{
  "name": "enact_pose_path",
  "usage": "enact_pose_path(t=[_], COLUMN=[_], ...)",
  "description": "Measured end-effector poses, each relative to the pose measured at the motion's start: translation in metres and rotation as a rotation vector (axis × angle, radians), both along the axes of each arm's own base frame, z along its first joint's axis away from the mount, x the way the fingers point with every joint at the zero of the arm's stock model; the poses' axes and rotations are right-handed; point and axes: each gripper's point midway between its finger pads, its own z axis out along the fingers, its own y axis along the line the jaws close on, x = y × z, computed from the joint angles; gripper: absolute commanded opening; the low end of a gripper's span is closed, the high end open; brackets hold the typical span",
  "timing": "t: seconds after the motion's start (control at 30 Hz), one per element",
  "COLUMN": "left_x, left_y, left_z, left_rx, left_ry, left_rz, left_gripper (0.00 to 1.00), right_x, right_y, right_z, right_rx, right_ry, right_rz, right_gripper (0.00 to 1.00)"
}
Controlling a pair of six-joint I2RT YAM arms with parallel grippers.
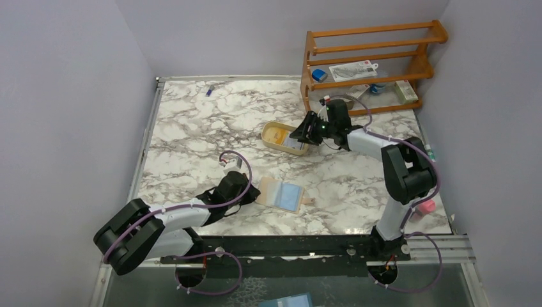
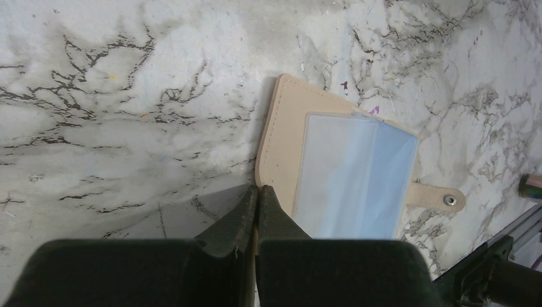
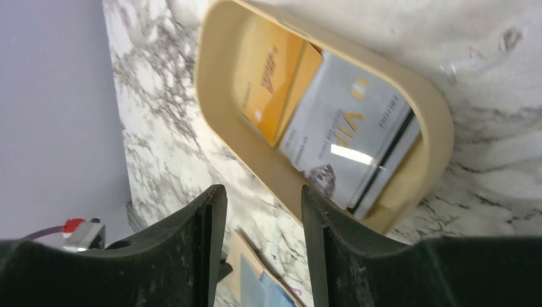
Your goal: Take the credit cards out of the card holder
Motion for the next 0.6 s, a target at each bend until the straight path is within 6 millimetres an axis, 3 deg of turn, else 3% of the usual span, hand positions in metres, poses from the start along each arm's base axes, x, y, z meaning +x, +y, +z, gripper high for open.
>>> enact_pose_path(t=[0.1, 0.13, 0.23, 0.33, 0.37, 0.5, 0.6], left_x=[0.0, -0.001, -0.001, 0.001, 0.002, 0.003, 0.004], left_y=[0.001, 0.002, 0.005, 0.006, 0.007, 0.011, 0.013], left_z=[0.0, 0.0, 0.0, 0.006, 0.008, 0.012, 0.014], left_rx=[0.006, 0.009, 0.032, 0.038, 0.043, 0.077, 0.111], left_ry=[0.003, 0.004, 0.011, 0.005, 0.001, -0.004, 0.005], left_rz=[0.003, 0.003, 0.008, 0.016, 0.017, 0.02, 0.015], left_gripper=[0.0, 0.04, 0.35, 0.5, 0.53, 0.59, 0.62], right_x=[0.014, 0.019, 0.027, 0.024, 0.021, 0.005, -0.017], right_y=[0.003, 0.005, 0.007, 0.004, 0.003, -0.004, -0.013], right_z=[0.026, 0.039, 0.081, 0.12, 0.129, 0.15, 0.15], right_rx=[-0.004, 0.0, 0.013, 0.02, 0.02, 0.007, -0.012], right_ry=[-0.065, -0.098, -0.209, -0.303, -0.325, -0.38, -0.382], right_rz=[0.013, 0.017, 0.032, 0.045, 0.05, 0.071, 0.084], right_gripper=[0.52, 0.53, 0.6, 0.66, 0.79, 0.85, 0.86])
